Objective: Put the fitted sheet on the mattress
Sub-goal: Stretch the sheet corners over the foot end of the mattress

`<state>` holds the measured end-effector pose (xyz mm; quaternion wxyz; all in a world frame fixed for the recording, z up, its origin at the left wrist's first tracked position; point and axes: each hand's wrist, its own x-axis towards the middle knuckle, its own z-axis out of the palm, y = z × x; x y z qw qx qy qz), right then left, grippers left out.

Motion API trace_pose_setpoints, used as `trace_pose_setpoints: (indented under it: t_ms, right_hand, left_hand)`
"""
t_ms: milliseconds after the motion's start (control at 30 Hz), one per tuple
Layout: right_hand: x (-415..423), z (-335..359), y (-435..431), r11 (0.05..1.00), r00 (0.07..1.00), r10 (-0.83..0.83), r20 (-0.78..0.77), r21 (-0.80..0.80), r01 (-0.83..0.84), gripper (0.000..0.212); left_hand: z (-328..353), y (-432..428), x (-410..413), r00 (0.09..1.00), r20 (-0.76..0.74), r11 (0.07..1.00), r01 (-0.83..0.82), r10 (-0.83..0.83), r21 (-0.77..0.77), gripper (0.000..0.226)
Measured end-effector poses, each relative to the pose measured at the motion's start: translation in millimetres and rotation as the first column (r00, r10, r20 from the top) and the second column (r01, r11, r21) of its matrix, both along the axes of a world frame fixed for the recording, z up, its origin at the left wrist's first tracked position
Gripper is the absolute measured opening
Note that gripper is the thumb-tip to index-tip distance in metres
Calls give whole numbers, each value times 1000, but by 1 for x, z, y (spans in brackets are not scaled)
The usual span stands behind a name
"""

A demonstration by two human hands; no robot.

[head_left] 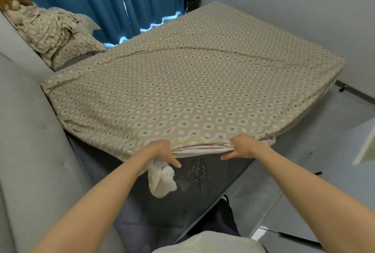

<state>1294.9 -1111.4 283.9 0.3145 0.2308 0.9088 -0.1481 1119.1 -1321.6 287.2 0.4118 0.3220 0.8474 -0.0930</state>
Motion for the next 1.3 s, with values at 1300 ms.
trace_pose_setpoints:
  t_ms: [1300]
  right_hand:
    - [66,-92,-23,935,913,-341,225,-18,354,91]
  left_hand:
    - [-79,7,51,959,264,948,177,-105,-265,89]
